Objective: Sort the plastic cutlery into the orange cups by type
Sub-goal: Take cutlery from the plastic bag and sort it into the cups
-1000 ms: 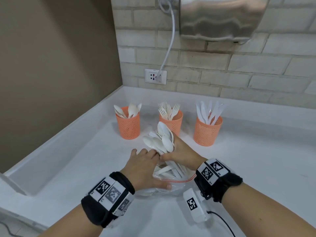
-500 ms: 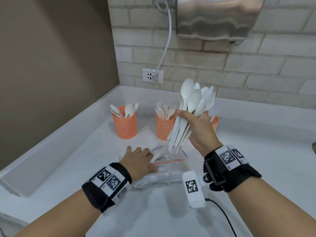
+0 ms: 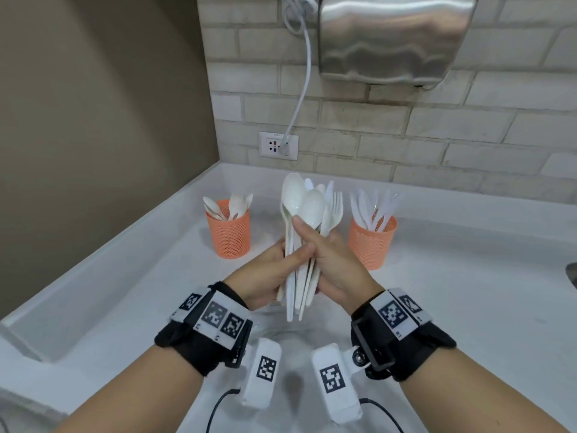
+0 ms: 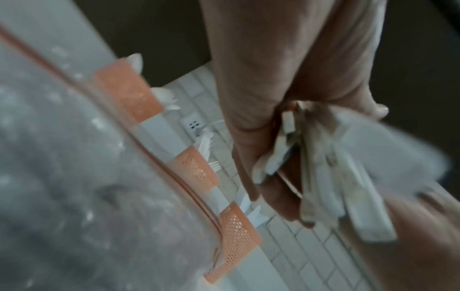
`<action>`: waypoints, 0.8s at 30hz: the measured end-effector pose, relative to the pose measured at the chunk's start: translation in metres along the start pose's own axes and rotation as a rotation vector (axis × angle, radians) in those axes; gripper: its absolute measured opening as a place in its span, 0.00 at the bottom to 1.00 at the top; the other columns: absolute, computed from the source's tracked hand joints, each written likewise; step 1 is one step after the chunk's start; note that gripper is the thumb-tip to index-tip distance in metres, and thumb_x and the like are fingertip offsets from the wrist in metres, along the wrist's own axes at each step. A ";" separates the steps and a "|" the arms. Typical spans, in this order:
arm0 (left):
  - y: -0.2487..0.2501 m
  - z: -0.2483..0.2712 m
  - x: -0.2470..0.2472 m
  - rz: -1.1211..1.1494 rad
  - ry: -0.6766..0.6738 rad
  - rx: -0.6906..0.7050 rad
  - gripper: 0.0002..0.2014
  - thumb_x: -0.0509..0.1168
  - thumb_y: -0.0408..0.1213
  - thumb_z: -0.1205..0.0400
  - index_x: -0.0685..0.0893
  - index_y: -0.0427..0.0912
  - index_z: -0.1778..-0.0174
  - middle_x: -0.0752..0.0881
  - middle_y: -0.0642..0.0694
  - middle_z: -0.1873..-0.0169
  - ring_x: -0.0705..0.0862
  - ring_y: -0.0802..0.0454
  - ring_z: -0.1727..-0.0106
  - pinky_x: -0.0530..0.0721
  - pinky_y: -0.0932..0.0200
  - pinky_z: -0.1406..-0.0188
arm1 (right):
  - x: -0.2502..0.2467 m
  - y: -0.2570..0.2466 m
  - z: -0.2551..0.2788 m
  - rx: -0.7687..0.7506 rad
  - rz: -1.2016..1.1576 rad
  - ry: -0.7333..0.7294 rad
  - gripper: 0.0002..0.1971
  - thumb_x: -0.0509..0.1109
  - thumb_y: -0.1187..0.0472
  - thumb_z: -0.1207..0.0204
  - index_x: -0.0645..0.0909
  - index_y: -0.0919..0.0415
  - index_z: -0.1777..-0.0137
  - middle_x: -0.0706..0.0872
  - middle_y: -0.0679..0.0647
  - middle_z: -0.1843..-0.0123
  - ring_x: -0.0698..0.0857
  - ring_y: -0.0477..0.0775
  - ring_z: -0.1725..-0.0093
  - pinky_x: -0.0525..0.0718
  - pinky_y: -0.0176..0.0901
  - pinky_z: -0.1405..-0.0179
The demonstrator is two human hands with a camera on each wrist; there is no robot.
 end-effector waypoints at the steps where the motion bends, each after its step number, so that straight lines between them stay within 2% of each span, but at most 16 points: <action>1: -0.004 0.001 0.001 0.038 -0.016 -0.024 0.27 0.62 0.58 0.26 0.77 0.47 0.36 0.87 0.35 0.45 0.88 0.43 0.46 0.88 0.49 0.47 | 0.002 0.000 0.001 0.012 0.096 -0.016 0.15 0.66 0.53 0.21 0.82 0.61 0.40 0.91 0.50 0.62 0.90 0.49 0.54 0.89 0.40 0.54; 3: -0.010 0.002 0.000 0.051 -0.005 -0.051 0.26 0.59 0.60 0.30 0.81 0.49 0.43 0.88 0.35 0.49 0.88 0.40 0.48 0.88 0.48 0.48 | 0.002 -0.002 0.002 0.032 0.330 -0.038 0.17 0.63 0.46 0.21 0.82 0.56 0.43 0.91 0.47 0.65 0.90 0.44 0.59 0.87 0.32 0.62; 6: -0.012 0.003 -0.006 0.080 0.045 -0.042 0.22 0.59 0.54 0.26 0.84 0.43 0.45 0.90 0.41 0.59 0.89 0.45 0.60 0.89 0.54 0.57 | -0.006 0.000 0.000 0.081 0.570 -0.012 0.25 0.59 0.36 0.24 0.81 0.53 0.40 0.89 0.48 0.59 0.88 0.44 0.59 0.86 0.33 0.57; 9: -0.012 0.003 -0.005 0.200 0.058 -0.030 0.13 0.66 0.43 0.23 0.85 0.38 0.49 0.89 0.41 0.62 0.89 0.49 0.60 0.89 0.57 0.57 | -0.009 0.008 0.003 0.148 0.589 -0.017 0.27 0.51 0.32 0.24 0.81 0.49 0.44 0.87 0.45 0.62 0.86 0.39 0.65 0.80 0.28 0.68; 12: -0.017 0.001 -0.003 0.299 0.067 -0.043 0.06 0.62 0.31 0.19 0.83 0.36 0.50 0.90 0.40 0.66 0.90 0.50 0.66 0.89 0.58 0.65 | -0.005 0.007 0.012 0.221 0.508 -0.052 0.26 0.45 0.32 0.22 0.82 0.42 0.54 0.89 0.45 0.67 0.87 0.39 0.69 0.81 0.27 0.72; 14: -0.020 0.000 -0.003 0.319 0.083 -0.051 0.07 0.60 0.26 0.19 0.83 0.36 0.50 0.90 0.41 0.67 0.89 0.51 0.69 0.88 0.59 0.68 | -0.011 0.000 0.011 0.154 0.490 0.021 0.19 0.47 0.35 0.20 0.78 0.39 0.57 0.87 0.40 0.67 0.86 0.39 0.68 0.79 0.24 0.74; 16: -0.021 -0.002 -0.002 0.308 0.091 -0.053 0.07 0.61 0.25 0.20 0.82 0.35 0.49 0.88 0.40 0.64 0.89 0.51 0.69 0.88 0.57 0.68 | -0.030 -0.018 0.007 -0.093 0.555 0.236 0.07 0.60 0.44 0.20 0.74 0.43 0.53 0.83 0.42 0.59 0.84 0.45 0.57 0.77 0.26 0.66; 18: -0.021 -0.005 -0.004 0.301 0.121 -0.049 0.09 0.62 0.24 0.21 0.80 0.33 0.46 0.85 0.37 0.62 0.89 0.49 0.68 0.87 0.57 0.71 | -0.043 -0.041 0.015 -0.392 0.660 0.450 0.07 0.69 0.57 0.23 0.74 0.53 0.49 0.78 0.51 0.56 0.79 0.49 0.55 0.75 0.30 0.59; 19: -0.021 -0.006 -0.004 0.299 0.129 -0.040 0.10 0.62 0.24 0.21 0.79 0.32 0.43 0.84 0.37 0.61 0.89 0.48 0.67 0.87 0.57 0.71 | -0.039 -0.045 0.017 -0.468 0.702 0.452 0.07 0.69 0.62 0.24 0.76 0.56 0.49 0.77 0.55 0.58 0.77 0.48 0.59 0.76 0.31 0.60; 21: -0.018 -0.009 -0.003 0.285 0.121 -0.004 0.14 0.62 0.24 0.21 0.80 0.34 0.40 0.86 0.38 0.60 0.88 0.48 0.64 0.88 0.55 0.67 | -0.023 -0.043 0.015 -0.486 0.798 0.349 0.03 0.68 0.68 0.26 0.81 0.61 0.55 0.79 0.57 0.63 0.76 0.45 0.66 0.76 0.30 0.64; 24: -0.016 -0.012 0.000 0.263 0.104 0.024 0.16 0.59 0.23 0.20 0.82 0.40 0.39 0.90 0.45 0.60 0.88 0.51 0.63 0.86 0.55 0.63 | -0.018 -0.033 0.009 -0.405 0.957 0.282 0.02 0.71 0.66 0.27 0.83 0.65 0.58 0.82 0.53 0.64 0.78 0.44 0.66 0.75 0.28 0.66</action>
Point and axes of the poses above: each hand's wrist, its own z-axis away from the middle knuckle, its own x-axis out of the palm, y = z × x, the point moved 9 cm from there along -z, towards the middle knuckle
